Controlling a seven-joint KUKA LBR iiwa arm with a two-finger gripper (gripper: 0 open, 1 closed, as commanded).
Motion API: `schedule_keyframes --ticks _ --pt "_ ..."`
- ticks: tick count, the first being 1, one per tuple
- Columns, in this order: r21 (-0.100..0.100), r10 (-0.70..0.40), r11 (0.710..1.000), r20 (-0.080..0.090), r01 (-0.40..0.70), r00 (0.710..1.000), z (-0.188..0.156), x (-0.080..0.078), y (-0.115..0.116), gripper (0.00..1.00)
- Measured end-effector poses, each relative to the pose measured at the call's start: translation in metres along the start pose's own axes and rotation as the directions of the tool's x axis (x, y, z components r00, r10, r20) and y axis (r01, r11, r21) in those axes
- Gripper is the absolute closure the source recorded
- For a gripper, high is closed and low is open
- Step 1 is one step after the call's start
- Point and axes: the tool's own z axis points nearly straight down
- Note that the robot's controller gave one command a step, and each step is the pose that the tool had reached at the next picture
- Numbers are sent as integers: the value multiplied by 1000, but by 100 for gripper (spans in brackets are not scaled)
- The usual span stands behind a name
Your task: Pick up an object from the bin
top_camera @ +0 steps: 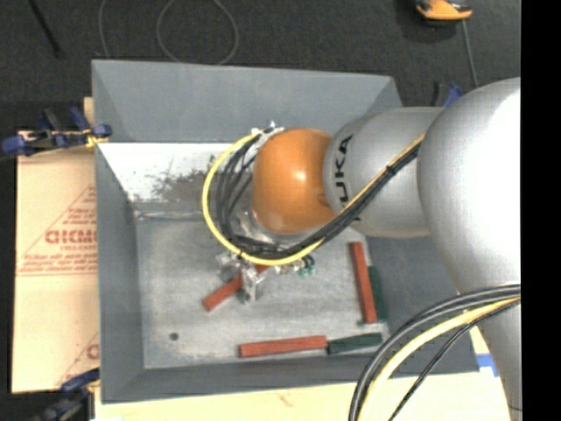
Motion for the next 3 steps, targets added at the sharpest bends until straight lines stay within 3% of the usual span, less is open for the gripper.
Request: schedule_keyframes --ticks 1,3 --pt "5 9 1000 7 -9 1000 -86 -3 -2 100" --pt "3 24 1000 3 -24 1000 -123 -5 -5 100"
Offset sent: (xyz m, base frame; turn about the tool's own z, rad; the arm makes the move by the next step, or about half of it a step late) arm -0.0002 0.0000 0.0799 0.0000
